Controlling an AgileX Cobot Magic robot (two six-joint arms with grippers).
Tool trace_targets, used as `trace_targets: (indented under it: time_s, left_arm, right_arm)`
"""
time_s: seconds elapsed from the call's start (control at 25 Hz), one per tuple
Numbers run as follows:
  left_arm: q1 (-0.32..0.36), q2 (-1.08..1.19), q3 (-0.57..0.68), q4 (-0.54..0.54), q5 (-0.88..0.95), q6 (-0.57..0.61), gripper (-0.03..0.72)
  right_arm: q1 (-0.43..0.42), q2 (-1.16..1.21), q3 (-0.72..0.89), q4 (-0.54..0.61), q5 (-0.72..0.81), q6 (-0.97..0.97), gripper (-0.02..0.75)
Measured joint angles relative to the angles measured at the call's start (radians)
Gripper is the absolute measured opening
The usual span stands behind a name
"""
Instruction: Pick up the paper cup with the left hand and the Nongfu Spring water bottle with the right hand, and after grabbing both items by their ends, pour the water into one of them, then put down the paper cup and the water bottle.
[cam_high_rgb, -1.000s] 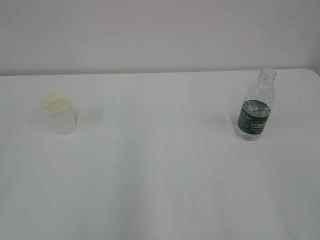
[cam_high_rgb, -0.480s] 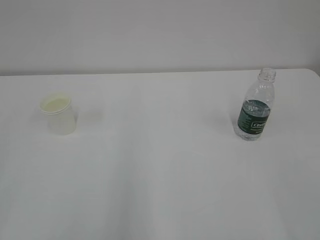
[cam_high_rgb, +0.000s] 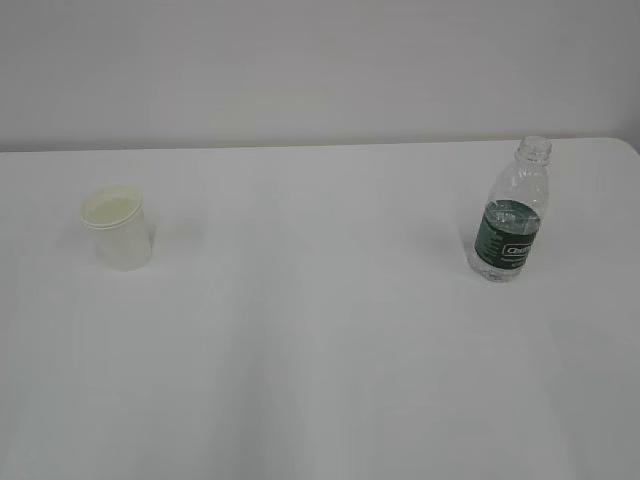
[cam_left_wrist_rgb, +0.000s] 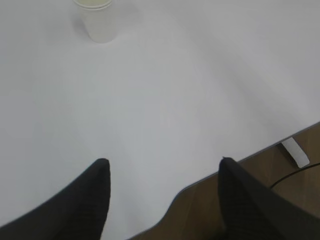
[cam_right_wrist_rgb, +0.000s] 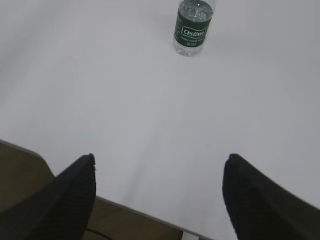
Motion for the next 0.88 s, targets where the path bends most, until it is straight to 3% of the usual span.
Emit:
trace_targets:
  time_s: [0.88]
  left_arm:
    - [0.0, -0.157, 0.0, -0.004, 0.0, 0.0, 0.452]
  right_arm:
    - [0.0, -0.082, 0.005, -0.006, -0.002, 0.002, 0.591]
